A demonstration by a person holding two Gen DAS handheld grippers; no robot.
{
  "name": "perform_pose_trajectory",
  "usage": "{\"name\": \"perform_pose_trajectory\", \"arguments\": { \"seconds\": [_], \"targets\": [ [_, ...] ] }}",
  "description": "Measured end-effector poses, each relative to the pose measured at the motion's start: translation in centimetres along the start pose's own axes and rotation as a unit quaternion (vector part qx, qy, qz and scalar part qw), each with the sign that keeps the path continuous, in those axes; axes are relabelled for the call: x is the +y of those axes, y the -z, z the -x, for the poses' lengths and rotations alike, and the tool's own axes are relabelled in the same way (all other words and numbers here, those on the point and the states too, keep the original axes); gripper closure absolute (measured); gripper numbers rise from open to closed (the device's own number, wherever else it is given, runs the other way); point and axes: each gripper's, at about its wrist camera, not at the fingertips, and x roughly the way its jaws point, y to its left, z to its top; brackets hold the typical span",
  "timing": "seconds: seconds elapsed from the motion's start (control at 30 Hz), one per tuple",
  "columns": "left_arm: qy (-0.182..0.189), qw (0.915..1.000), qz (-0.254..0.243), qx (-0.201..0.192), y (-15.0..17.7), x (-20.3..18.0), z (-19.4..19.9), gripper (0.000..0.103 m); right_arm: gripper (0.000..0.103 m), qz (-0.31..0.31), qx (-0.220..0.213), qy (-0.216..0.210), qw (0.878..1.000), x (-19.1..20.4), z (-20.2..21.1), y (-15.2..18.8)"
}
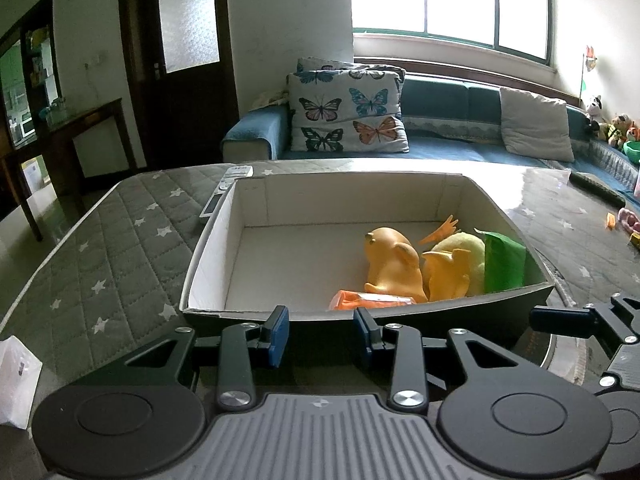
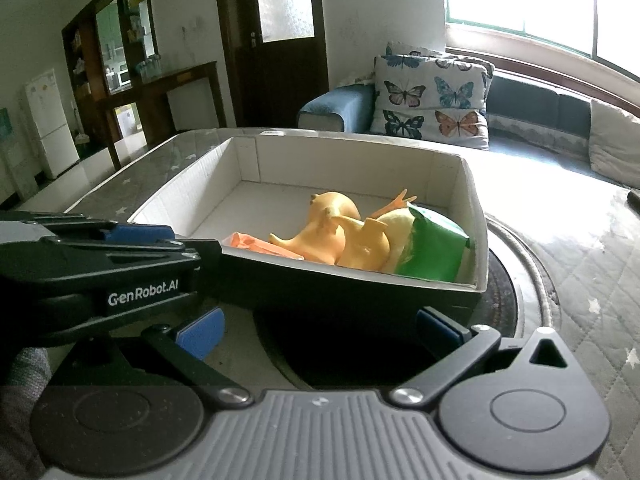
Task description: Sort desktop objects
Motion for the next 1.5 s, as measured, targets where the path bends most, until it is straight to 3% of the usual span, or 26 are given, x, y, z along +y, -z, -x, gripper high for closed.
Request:
{"name": "perform_pose_trajectory", "arguments": {
  "seconds": [1.5],
  "targets": [
    [0.012,0.9998,0.008,0.016,0.28,-0.42,0.03,0.065,0.000,0.011,0.007,-0.002,1.000,0.42,-0.09,-0.23]
  ]
}}
